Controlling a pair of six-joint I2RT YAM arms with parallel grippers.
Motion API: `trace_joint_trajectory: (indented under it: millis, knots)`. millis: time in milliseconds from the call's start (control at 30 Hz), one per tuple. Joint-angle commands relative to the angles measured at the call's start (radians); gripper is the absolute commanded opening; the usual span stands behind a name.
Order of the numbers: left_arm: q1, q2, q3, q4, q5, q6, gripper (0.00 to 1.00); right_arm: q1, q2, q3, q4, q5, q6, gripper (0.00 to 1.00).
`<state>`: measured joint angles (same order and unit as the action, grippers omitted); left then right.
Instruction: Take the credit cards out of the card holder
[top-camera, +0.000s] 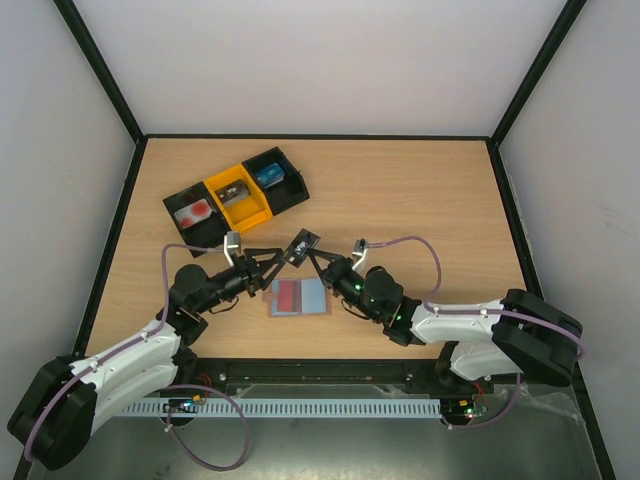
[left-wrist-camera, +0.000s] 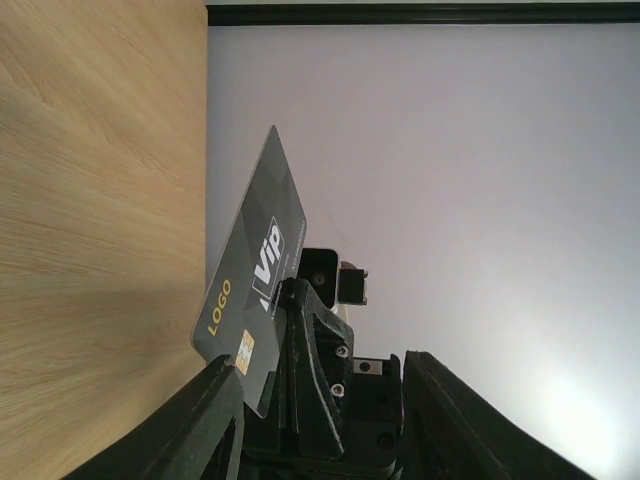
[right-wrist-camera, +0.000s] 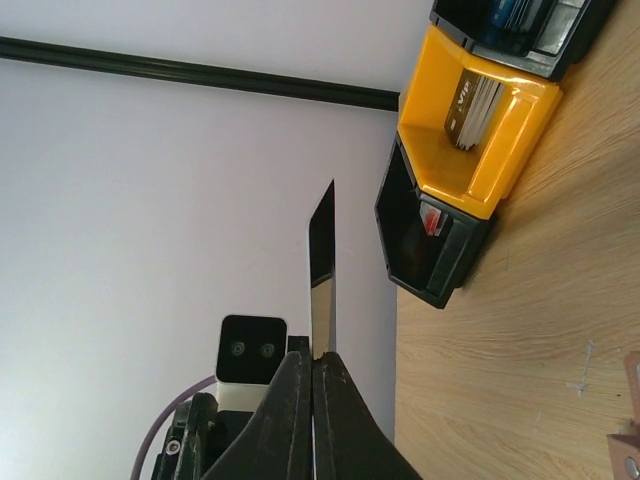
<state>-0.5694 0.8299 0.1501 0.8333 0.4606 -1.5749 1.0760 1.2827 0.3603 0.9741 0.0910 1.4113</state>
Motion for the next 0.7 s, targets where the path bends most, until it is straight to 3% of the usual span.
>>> trace_joint_trajectory:
  millis: [0,167,400,667]
  knots:
    - [-0.004,0.004,-0.010,0.029,-0.010,-0.007,0.45,0.011,0.010,0.035,0.005,0.042,0.009,0.02]
    - [-0.004,-0.007,-0.012,0.002,-0.002,-0.012,0.53,0.011,-0.002,0.048,-0.021,0.063,-0.007,0.02]
    - [-0.003,-0.018,-0.016,-0.009,0.014,-0.043,0.55,0.011,-0.007,0.055,-0.025,0.067,-0.017,0.02]
    - [-0.004,0.028,-0.017,0.082,0.011,-0.095,0.45,0.027,0.032,0.052,0.025,0.033,0.000,0.02]
